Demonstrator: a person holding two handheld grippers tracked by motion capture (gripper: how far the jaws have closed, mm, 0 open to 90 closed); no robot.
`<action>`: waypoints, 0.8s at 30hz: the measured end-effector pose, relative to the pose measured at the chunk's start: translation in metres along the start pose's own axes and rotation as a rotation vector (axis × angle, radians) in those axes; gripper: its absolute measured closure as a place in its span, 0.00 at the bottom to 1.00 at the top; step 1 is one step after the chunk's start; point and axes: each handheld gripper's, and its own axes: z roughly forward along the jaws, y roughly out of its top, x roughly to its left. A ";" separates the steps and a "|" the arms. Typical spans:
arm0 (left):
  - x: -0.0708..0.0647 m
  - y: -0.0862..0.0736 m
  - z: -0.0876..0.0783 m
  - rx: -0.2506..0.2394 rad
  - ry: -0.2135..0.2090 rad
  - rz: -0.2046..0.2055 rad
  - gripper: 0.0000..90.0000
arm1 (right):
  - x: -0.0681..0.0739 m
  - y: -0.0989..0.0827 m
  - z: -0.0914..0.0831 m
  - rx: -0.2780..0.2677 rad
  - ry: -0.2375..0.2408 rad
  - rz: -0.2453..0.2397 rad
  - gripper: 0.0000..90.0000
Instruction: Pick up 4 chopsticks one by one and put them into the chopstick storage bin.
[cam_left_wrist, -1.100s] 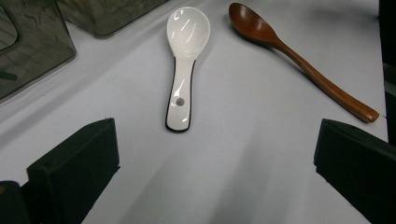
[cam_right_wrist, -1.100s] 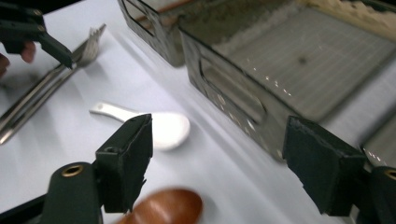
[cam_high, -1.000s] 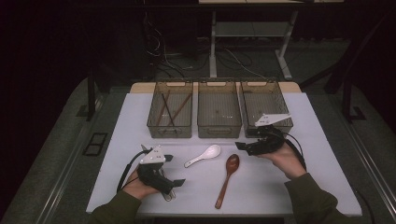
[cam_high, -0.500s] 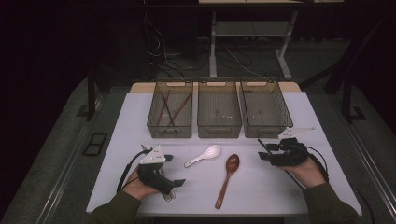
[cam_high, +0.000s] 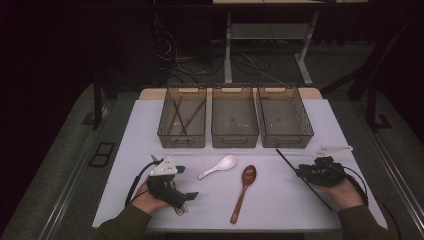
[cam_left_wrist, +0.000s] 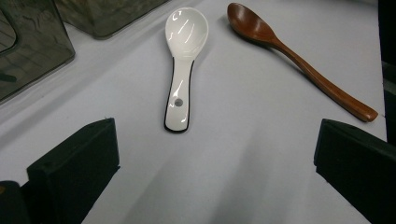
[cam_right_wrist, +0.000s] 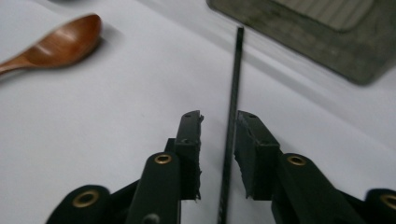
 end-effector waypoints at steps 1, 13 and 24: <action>0.000 0.000 0.000 0.000 0.000 0.000 0.00 | -0.001 -0.001 0.001 0.006 0.001 0.000 0.82; 0.000 0.000 0.000 -0.002 0.000 0.000 0.00 | -0.007 -0.007 0.011 0.069 -0.013 -0.010 0.91; 0.000 0.000 0.001 0.003 -0.001 0.003 0.00 | -0.006 -0.007 0.012 0.070 -0.024 -0.046 0.95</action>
